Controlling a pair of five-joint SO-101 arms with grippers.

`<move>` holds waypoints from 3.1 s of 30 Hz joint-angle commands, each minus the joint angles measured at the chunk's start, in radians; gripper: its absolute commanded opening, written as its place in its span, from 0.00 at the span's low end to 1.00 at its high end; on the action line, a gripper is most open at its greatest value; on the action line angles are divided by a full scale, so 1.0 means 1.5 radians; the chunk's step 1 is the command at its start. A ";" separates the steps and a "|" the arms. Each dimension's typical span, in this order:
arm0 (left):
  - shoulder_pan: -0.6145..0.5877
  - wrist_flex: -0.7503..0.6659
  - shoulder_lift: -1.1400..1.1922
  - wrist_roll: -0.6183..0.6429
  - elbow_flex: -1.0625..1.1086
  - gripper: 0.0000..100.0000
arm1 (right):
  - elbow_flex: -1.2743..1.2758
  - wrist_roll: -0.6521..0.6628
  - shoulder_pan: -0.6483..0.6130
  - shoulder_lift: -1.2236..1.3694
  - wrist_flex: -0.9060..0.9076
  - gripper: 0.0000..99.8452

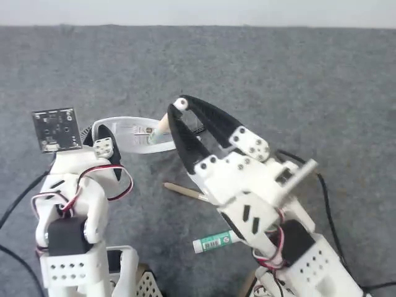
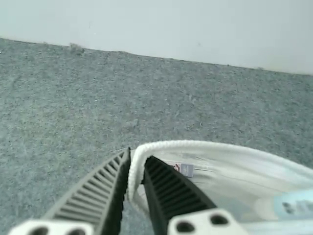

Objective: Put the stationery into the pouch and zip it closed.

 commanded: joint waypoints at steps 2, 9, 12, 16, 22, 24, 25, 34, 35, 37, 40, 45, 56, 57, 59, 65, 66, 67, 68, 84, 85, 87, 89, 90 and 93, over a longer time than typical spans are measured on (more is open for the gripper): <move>-0.001 -0.016 0.003 0.011 -0.003 0.01 | -0.005 0.078 -0.004 0.047 -0.017 0.01; -0.001 -0.016 0.003 0.011 -0.003 0.01 | 0.055 0.163 -0.008 0.069 -0.022 0.01; -0.001 -0.016 0.003 0.011 -0.003 0.01 | 0.074 0.181 -0.008 0.069 -0.017 0.01; -0.001 -0.016 0.003 0.011 -0.003 0.01 | 0.088 0.195 -0.008 0.069 -0.016 0.02; -0.001 -0.016 0.003 0.011 -0.003 0.01 | 0.103 0.189 -0.008 0.067 -0.003 0.22; -0.001 -0.016 0.003 0.011 -0.003 0.01 | 0.102 0.189 -0.009 0.059 0.024 0.23; -0.001 -0.016 0.003 0.011 -0.003 0.01 | 0.102 0.189 -0.009 0.052 0.035 0.23; -0.001 -0.016 0.003 0.011 -0.003 0.01 | 0.098 0.128 -0.005 -0.053 0.147 0.23; -0.001 -0.016 0.003 0.011 -0.003 0.01 | 0.098 0.128 -0.005 -0.059 0.157 0.23; -0.001 -0.016 0.003 0.011 -0.003 0.01 | 0.098 0.128 -0.003 -0.064 0.172 0.23; -0.020 -0.016 0.003 0.011 -0.004 0.01 | 0.098 0.116 0.014 -0.062 0.183 0.23; -0.074 -0.031 0.003 0.051 -0.005 0.01 | 0.068 0.024 0.072 -0.060 0.214 0.23; -0.106 -0.032 0.003 0.073 -0.005 0.01 | -0.049 -0.100 0.153 0.100 0.295 0.23; -0.119 -0.032 0.003 0.075 -0.007 0.01 | -0.064 -0.113 0.163 0.135 0.295 0.23; -0.138 -0.037 0.003 0.087 -0.007 0.01 | -0.093 -0.133 0.180 0.210 0.295 0.23; -0.149 -0.045 0.003 0.091 -0.005 0.01 | -0.181 -0.165 0.189 0.422 0.295 0.23; -0.149 -0.045 0.003 0.091 -0.005 0.01 | -0.196 -0.167 0.189 0.454 0.295 0.23; -0.149 -0.045 0.003 0.091 -0.005 0.01 | -0.211 -0.171 0.190 0.484 0.295 0.23; -0.149 -0.045 0.003 0.091 -0.004 0.01 | -0.225 -0.175 0.190 0.514 0.295 0.23; -0.149 -0.043 0.003 0.091 -0.004 0.01 | -0.573 -0.297 0.216 0.903 0.514 0.23; -0.149 -0.043 0.003 0.091 -0.004 0.01 | -0.594 -0.303 0.216 0.922 0.528 0.23; -0.149 -0.043 0.003 0.091 -0.004 0.01 | -0.632 -0.311 0.216 0.960 0.546 0.23; -0.149 -0.043 0.003 0.091 -0.004 0.01 | -0.662 -0.311 0.216 0.996 0.553 0.23; -0.149 -0.043 0.003 0.091 -0.004 0.01 | -0.673 -0.311 0.216 1.012 0.553 0.23; -0.149 -0.043 0.003 0.091 -0.004 0.01 | -0.703 -0.310 0.216 1.052 0.552 0.23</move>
